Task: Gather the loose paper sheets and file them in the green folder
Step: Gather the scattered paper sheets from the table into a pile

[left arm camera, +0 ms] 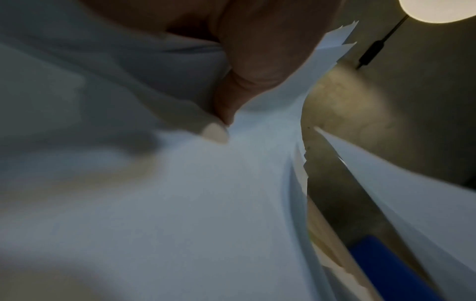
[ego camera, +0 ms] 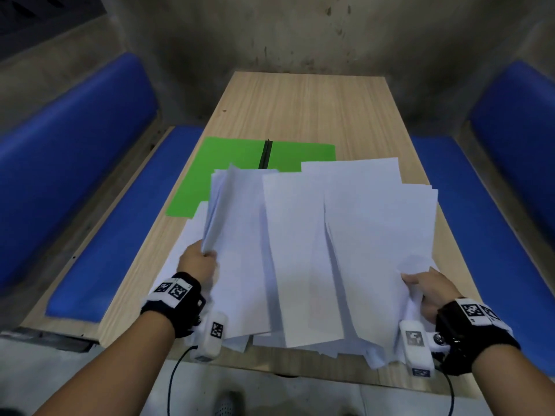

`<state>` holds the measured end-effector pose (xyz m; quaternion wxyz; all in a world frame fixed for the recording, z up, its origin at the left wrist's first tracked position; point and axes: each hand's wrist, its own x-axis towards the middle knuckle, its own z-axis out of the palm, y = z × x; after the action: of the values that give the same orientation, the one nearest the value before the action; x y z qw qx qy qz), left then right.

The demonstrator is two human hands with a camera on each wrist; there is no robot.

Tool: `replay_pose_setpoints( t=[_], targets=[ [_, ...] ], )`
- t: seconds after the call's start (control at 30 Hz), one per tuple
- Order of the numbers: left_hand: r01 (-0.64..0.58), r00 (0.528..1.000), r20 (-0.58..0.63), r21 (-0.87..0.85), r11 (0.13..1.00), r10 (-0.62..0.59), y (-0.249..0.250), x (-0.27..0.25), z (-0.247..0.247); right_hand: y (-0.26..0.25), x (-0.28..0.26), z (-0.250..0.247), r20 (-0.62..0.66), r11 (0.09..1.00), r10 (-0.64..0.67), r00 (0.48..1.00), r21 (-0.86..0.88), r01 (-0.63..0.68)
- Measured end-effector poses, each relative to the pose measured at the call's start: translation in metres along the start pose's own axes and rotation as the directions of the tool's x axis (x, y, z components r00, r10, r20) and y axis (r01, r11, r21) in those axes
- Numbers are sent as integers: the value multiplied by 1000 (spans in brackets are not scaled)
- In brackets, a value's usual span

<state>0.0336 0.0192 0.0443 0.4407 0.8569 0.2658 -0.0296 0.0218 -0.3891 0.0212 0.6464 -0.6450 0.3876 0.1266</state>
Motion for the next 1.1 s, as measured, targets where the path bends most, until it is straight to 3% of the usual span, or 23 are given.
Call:
replay_pose_setpoints(
  t=[0.13,0.3,0.47,0.53,0.63,0.7,0.87,1.0,1.1],
  targets=[
    [47,969,248,-188,981,1,22,-11,24,-7,-14,31,119,995,-68,990,79,59],
    [204,843,537,-382,901,38,46,-26,25,-10,-26,48,252,979,-194,948,111,171],
    [155,800,590,-379,912,109,52,-31,23,-6,-30,53,393,966,-256,883,134,220],
    [199,799,592,-428,882,107,53,-32,21,-7,-36,56,358,956,-293,887,106,273],
    [277,742,647,-536,797,177,57,-34,12,-11,-48,59,222,912,-407,886,44,408],
    [193,749,598,-607,771,284,60,-38,8,-13,-54,61,165,867,-498,851,68,494],
    [-188,854,267,-640,744,446,72,-49,6,-21,-70,67,104,788,-614,782,128,602],
    [-285,838,190,-648,707,512,72,-61,11,-23,-79,72,121,777,-628,769,159,609],
    [-267,847,195,-649,712,495,62,-64,20,-23,-86,74,133,775,-630,765,176,607]
  ],
)
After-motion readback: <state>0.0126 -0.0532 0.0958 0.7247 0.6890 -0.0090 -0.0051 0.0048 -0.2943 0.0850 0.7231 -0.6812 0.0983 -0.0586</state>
